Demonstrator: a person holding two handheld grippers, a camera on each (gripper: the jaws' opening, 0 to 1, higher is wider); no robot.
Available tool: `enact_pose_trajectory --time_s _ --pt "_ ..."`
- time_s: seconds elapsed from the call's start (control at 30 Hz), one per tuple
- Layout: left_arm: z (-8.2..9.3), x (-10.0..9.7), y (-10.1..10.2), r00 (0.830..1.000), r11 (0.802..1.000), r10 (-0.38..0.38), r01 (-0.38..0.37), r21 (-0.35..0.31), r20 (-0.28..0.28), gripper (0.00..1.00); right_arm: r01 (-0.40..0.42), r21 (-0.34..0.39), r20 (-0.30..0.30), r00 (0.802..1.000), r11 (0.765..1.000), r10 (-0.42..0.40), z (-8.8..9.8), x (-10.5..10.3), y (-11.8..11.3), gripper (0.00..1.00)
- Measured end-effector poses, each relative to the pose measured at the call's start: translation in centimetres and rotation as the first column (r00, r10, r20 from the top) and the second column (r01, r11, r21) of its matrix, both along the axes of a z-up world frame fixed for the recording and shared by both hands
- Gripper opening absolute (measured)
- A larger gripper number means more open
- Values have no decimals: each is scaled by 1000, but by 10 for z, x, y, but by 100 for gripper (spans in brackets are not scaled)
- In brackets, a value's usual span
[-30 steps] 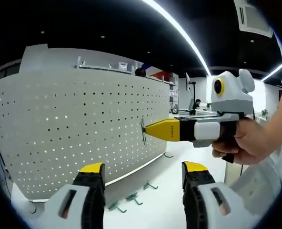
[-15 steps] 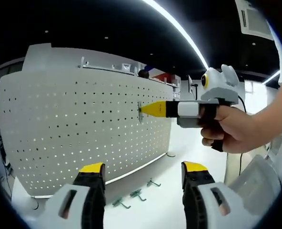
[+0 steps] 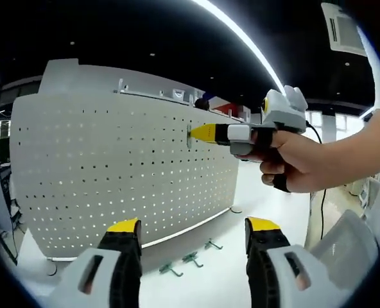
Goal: Insert the hook assembly into the mounting plate slot until the hook locks in place.
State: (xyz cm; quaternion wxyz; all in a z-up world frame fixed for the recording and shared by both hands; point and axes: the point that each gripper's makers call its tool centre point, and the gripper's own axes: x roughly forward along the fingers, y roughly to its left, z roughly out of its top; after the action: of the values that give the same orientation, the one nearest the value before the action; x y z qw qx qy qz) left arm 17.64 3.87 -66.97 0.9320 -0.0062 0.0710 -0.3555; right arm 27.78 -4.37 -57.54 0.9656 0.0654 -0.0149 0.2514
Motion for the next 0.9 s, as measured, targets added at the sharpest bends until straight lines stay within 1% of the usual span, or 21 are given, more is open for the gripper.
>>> enact_pose_trajectory --time_s 0.23,0.33,0.47,0.57,0.63,0.7,0.77,0.8,0.9 --pt "-1 -1 5 1000 1000 7 -7 -8 -2 66 8 2 27 1000 1000 -8 12 14 4 1" --pt "1 -3 6 1000 999 5 -5 -33 -9 66 24 14 32 999 1000 -25 18 20 4 1" --pt "-4 -6 4 1000 1000 -5 5 -23 -13 65 39 -1 48 998 999 -39 25 28 6 1" --pt "-4 -8 4 1000 1000 -7 7 -18 -13 65 51 -9 55 997 999 -50 28 34 6 1" --pt "-4 -8 5 1000 1000 -4 3 -26 -16 65 58 -11 59 997 998 -57 28 37 6 1" --pt "-4 -8 5 1000 1000 -4 4 -22 -14 65 64 0 57 996 998 -64 29 40 6 1" --pt "-4 -9 5 1000 1000 -7 7 -23 -17 65 68 -7 62 996 998 -68 30 43 7 1" --pt "-4 -10 5 1000 1000 -7 7 -22 -15 65 66 4 59 996 998 -66 30 44 8 1" --pt "-5 -10 6 1000 1000 -5 4 -22 -19 65 68 -8 68 995 998 -67 31 50 10 1"
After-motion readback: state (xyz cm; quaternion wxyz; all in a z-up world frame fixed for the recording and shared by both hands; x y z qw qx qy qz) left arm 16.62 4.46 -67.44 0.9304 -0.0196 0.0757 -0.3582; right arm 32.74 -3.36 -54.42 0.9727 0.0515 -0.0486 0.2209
